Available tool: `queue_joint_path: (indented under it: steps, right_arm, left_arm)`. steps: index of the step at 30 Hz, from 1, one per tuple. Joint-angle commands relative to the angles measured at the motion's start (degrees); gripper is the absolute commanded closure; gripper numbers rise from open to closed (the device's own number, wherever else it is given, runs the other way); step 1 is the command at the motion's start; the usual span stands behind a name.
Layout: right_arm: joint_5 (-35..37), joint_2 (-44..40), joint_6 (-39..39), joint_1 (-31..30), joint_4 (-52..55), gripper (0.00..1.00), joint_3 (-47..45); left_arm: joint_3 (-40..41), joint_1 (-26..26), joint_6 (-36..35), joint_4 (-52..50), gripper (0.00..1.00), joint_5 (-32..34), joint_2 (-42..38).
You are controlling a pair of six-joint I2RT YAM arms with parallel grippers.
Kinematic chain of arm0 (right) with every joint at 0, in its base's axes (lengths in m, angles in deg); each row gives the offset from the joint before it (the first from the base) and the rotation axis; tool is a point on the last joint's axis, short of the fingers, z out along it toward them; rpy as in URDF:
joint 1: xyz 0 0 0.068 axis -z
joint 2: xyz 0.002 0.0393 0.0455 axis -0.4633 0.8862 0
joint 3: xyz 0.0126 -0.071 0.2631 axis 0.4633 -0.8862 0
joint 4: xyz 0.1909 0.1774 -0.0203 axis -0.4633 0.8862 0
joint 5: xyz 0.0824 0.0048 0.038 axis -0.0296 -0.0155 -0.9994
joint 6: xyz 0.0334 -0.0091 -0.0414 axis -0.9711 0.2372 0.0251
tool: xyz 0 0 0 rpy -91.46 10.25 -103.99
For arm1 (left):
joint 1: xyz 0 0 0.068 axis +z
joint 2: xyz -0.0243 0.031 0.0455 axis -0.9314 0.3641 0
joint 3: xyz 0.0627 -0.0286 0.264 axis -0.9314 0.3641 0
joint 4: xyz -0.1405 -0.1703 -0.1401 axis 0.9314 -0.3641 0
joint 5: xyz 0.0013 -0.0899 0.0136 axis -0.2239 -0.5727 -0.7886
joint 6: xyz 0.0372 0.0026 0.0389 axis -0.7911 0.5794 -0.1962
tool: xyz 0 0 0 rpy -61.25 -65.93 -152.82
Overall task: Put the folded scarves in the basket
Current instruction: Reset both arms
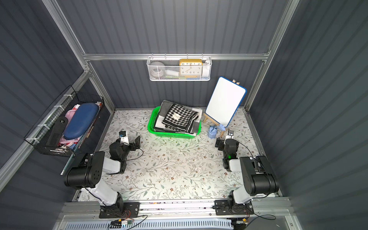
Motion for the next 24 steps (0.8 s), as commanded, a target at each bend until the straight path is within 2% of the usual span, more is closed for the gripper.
queue_joint_path:
  steps: [1,5,9,24]
  right_arm:
    - [0.97,0.53,-0.67,0.42,-2.65,0.01,0.24]
    - [0.82,1.16,-0.36,0.38,-4.85,0.01,-0.42]
    - [0.80,1.07,-0.36,0.42,-4.76,0.01,-0.42]
    - [0.82,1.16,-0.35,0.42,-4.76,0.01,-0.34]
  left_arm:
    - [-0.32,0.04,-1.45,1.05,0.01,-1.14,0.19]
    - [-0.32,0.04,-1.59,1.03,0.01,-1.50,0.11]
    - [-1.63,0.06,-2.92,-0.69,0.01,-5.02,0.55]
    - [-1.36,0.04,-3.15,-0.48,0.01,-4.66,0.46]
